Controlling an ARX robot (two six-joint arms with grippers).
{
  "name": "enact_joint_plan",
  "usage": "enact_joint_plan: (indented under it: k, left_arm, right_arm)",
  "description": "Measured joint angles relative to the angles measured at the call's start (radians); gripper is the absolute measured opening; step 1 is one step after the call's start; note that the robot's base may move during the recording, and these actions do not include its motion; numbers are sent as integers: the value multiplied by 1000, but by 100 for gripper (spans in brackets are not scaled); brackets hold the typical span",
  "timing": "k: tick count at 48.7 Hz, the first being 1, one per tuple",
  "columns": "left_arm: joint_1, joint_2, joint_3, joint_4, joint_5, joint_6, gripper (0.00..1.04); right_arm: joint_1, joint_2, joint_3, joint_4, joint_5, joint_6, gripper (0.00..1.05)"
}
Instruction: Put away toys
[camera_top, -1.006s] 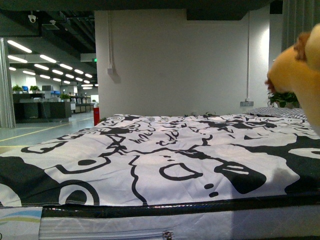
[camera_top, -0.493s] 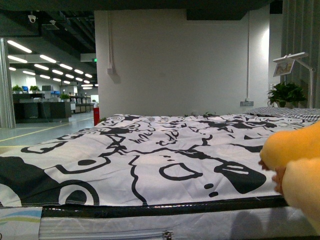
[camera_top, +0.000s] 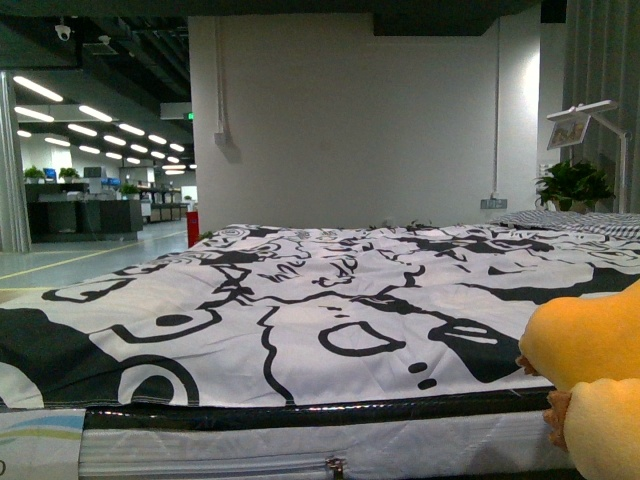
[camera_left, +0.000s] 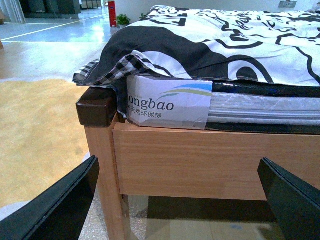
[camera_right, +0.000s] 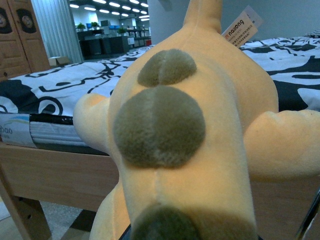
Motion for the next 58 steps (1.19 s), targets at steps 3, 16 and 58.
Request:
enact_joint_plan:
  k: [3,16,58]
  left_arm:
    - [0,0,0,0,0,0,99]
    - [0,0,0,0,0,0,99]
    - [-1,0,0,0,0,1,99]
  right_arm:
    - [0,-2,0,0,1,0,7]
    - [0,-2,0,0,1,0,7]
    - [3,-5,0,-1,5,0,7]
